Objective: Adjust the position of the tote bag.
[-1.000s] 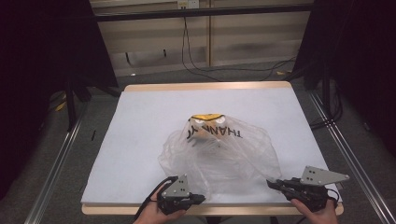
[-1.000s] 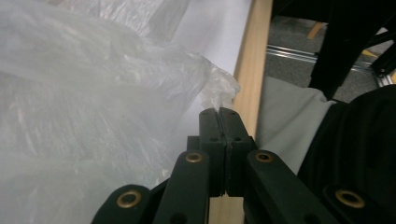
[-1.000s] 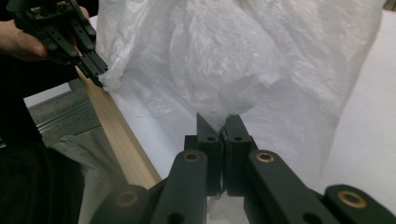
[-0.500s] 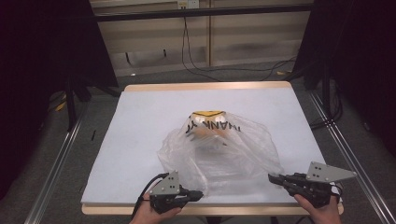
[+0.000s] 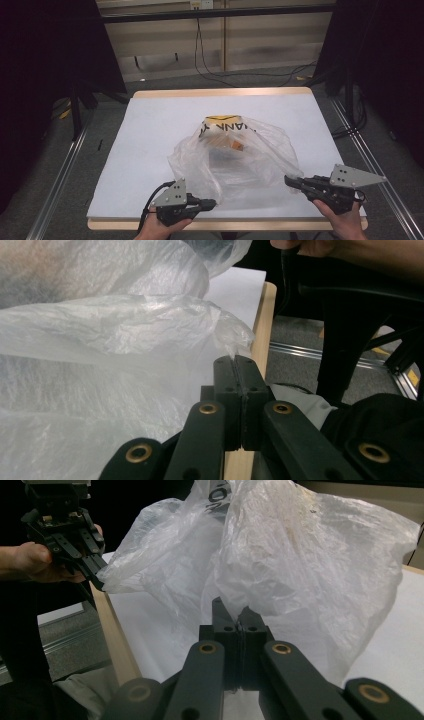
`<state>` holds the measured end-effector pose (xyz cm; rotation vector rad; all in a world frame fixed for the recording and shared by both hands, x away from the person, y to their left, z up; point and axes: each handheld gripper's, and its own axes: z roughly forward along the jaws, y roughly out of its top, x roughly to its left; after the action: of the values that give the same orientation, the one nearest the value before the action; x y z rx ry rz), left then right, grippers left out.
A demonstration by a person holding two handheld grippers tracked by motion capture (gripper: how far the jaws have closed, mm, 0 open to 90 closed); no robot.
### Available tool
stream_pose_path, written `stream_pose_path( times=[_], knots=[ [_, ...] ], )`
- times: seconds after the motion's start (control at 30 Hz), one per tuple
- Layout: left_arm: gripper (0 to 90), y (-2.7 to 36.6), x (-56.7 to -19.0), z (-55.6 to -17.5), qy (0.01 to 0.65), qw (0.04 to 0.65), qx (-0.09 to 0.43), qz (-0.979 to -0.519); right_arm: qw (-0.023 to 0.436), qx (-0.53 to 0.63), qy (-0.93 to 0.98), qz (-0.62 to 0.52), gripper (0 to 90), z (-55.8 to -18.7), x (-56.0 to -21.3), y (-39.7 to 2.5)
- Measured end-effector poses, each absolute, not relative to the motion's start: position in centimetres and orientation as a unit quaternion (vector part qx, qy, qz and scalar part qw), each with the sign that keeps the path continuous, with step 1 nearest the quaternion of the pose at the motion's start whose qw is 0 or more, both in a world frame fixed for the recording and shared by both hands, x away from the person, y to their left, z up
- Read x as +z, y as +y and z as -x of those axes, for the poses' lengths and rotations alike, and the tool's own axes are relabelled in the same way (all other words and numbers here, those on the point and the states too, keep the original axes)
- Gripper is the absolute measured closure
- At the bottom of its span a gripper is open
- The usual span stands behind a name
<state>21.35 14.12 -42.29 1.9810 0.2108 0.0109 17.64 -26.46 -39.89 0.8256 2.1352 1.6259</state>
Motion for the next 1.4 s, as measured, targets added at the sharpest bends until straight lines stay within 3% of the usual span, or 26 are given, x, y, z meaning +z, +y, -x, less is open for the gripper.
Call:
stream_pose_path(
  times=[0.63, 1.03, 1.4],
  knots=[
    [89.9, 16.6, -39.0, -22.9, 0.109, 0.58, 0.051, -0.805, 0.192, 0.595, 0.737, -0.257, 89.5, -20.2, -36.0, -25.1],
    [89.8, 17.4, -33.5, -24.1, 0.085, 0.607, 0.102, -0.783, 0.219, 0.607, 0.713, -0.273, 89.6, -21.2, -33.8, -26.7],
    [89.9, 19.7, -29.7, -25.8, 0.115, 0.637, 0.151, -0.747, 0.24, 0.637, 0.673, -0.289, 89.6, -22.7, -32.0, -28.5]
  ],
)
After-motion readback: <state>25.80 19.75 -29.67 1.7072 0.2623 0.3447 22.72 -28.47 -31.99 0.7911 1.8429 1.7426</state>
